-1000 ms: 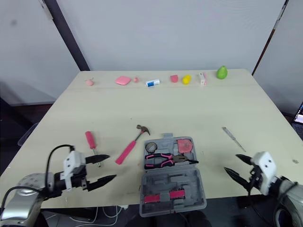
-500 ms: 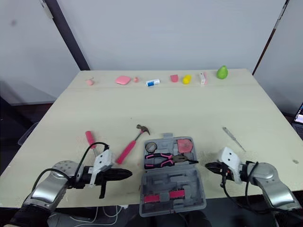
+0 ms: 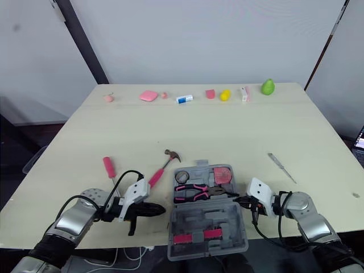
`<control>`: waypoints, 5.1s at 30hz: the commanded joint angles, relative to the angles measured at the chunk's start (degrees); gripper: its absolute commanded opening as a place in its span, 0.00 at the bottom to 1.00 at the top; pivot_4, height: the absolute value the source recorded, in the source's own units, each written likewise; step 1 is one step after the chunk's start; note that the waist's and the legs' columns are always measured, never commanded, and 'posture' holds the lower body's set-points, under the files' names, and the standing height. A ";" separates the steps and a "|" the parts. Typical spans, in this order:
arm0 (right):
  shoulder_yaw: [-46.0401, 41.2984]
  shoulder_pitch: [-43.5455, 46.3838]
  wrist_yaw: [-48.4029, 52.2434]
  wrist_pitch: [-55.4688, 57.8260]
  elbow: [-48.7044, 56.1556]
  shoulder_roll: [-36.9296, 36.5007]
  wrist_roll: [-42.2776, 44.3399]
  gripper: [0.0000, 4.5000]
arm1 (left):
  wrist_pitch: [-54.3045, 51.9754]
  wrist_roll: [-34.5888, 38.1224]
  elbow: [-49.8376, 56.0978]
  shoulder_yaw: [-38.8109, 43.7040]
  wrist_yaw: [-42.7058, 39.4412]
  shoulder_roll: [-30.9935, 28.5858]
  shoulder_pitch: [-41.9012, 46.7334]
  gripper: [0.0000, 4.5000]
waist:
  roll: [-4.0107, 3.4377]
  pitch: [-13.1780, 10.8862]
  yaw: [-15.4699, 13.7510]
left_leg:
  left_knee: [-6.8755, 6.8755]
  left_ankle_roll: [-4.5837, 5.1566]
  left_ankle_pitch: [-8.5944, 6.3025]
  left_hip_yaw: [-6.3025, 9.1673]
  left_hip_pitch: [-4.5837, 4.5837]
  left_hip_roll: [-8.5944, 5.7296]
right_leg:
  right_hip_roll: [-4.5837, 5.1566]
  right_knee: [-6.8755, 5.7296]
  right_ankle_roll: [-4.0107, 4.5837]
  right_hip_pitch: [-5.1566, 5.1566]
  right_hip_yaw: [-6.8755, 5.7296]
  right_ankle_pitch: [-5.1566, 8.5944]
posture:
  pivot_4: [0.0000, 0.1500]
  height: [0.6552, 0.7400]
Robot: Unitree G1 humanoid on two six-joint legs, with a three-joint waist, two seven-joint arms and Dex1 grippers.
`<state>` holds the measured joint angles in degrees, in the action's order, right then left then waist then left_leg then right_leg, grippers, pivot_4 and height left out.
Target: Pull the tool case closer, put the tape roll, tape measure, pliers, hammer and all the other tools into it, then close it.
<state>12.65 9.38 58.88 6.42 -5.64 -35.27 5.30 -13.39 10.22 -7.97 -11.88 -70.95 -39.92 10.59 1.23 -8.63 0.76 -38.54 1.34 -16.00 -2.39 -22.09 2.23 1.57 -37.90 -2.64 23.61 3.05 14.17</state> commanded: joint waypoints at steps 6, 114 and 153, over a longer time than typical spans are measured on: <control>-0.04 0.27 0.11 -1.42 0.29 0.51 -0.07 0.00 | 0.32 -0.75 0.07 -1.29 -0.41 1.05 1.28 0.01 | 0.00 0.00 0.02 | 0.01 0.00 0.00 0.01 0.00 0.01 | -0.02 0.00 0.00 0.00 0.00 0.00 | 1.00 1.00; -1.72 11.69 -4.75 -6.44 -12.87 9.86 -3.61 0.00 | 11.15 -6.59 -24.94 0.61 3.01 9.17 16.20 0.01 | -0.04 0.01 0.22 | -0.26 0.00 0.01 0.18 0.01 0.01 | -0.12 -0.17 -0.03 -0.11 -0.01 -0.06 | 1.00 1.00; -36.60 -23.12 -6.14 -8.88 7.10 2.99 21.49 0.74 | 10.09 19.13 2.01 35.81 9.77 3.64 -19.03 0.62 | -0.04 -0.04 0.10 | 0.04 0.01 -0.01 0.47 0.00 0.10 | 0.27 0.00 0.05 -0.04 -0.15 0.07 | 1.00 1.00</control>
<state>-20.66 -13.23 53.24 -0.72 -0.69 -32.12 24.73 -3.28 27.50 -8.80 21.23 -62.45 -36.39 -7.49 1.20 -8.67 0.86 -38.50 1.34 -16.01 -1.93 -22.05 2.34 1.84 -37.90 -2.55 23.53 2.91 14.26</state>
